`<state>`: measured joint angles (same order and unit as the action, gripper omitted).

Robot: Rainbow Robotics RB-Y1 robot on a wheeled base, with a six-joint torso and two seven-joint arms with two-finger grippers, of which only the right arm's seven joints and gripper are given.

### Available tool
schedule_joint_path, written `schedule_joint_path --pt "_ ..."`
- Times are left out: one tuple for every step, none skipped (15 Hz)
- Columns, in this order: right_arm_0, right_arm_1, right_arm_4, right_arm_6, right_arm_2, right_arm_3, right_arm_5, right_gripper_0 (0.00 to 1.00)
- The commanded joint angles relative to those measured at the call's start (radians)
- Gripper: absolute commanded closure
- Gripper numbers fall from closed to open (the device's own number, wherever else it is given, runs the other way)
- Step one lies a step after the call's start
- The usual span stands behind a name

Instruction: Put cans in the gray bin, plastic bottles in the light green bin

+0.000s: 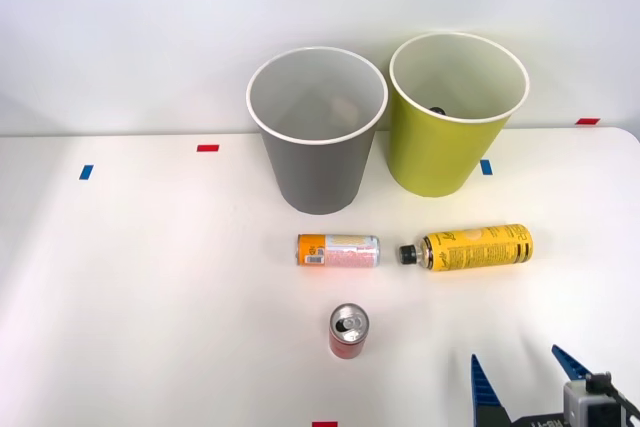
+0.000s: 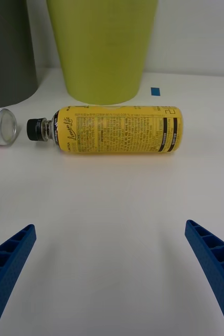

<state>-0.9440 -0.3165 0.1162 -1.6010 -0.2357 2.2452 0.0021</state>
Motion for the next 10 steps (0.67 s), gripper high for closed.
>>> schedule_joint_path --pt "0.097 -0.159 0.019 0.03 0.042 0.243 0.391 0.01" --pt "0.14 -0.21 0.02 0.041 0.047 0.261 0.455 0.01" --pt "0.189 -0.254 0.025 0.05 0.047 0.269 0.506 0.01" --pt "0.257 -0.314 0.034 0.099 0.044 0.271 0.569 0.01" --pt "0.303 -0.366 0.039 0.125 0.038 0.271 0.607 0.01" --pt "0.358 -0.447 0.057 0.15 0.029 0.271 0.65 0.01" --pt "0.398 -0.509 0.102 0.154 0.029 0.269 0.668 0.01" --pt "0.439 -0.569 0.165 0.161 0.027 0.269 0.69 0.01" --pt "0.488 -0.631 0.238 0.167 0.029 0.269 0.728 0.01" --pt "0.522 -0.671 0.286 0.164 0.027 0.271 0.753 0.01"
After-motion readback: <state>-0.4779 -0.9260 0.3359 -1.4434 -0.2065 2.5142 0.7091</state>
